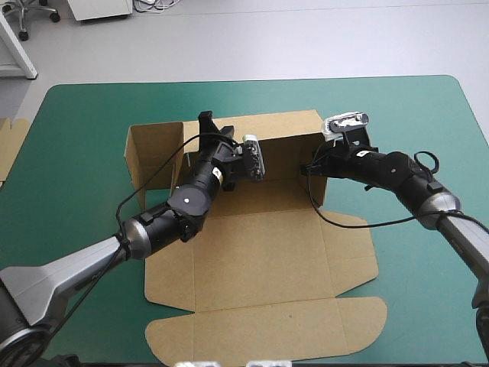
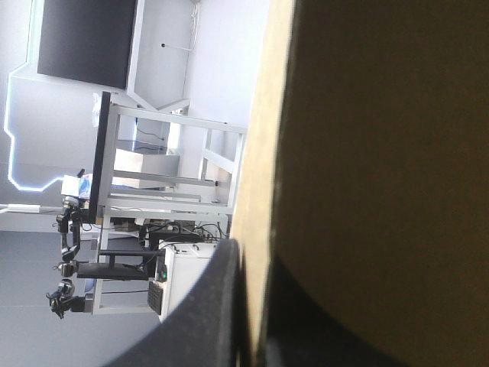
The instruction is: Fold the box
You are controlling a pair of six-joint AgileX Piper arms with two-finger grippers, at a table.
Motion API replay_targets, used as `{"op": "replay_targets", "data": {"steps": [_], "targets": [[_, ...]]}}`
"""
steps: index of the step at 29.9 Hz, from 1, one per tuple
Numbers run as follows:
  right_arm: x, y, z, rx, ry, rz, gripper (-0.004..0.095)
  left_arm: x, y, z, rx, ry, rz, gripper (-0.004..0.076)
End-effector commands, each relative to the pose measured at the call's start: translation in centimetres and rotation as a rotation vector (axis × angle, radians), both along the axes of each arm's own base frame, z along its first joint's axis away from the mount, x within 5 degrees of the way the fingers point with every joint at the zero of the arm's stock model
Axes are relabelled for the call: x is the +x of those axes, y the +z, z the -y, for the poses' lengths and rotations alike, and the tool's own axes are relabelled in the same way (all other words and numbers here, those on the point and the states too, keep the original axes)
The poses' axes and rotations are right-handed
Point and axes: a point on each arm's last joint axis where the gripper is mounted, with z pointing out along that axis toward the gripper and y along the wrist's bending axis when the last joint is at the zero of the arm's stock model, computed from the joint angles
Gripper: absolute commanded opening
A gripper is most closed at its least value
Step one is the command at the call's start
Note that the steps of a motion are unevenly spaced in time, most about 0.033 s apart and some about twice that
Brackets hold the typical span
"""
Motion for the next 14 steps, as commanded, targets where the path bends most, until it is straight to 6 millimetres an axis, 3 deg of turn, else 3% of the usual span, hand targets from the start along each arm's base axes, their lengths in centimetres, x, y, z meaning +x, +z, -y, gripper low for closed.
{"op": "replay_targets", "data": {"steps": [1, 7, 14], "targets": [[-0.43, 3.14, -0.38, 0.112, -0.013, 0.067, -0.0017, -0.85, 2.33, 0.78, -0.07, -0.09, 0.031, 0.0], [-0.43, 3.14, -0.38, 0.114, -0.014, 0.066, -0.0017, -1.08, 2.22, 1.2, -0.083, -0.14, 0.01, 0.0046], [-0.43, 3.14, -0.38, 0.133, -0.026, 0.054, -0.0017, -1.5, 2.95, 1.04, -0.101, -0.154, 0.021, 0.0305]]}}
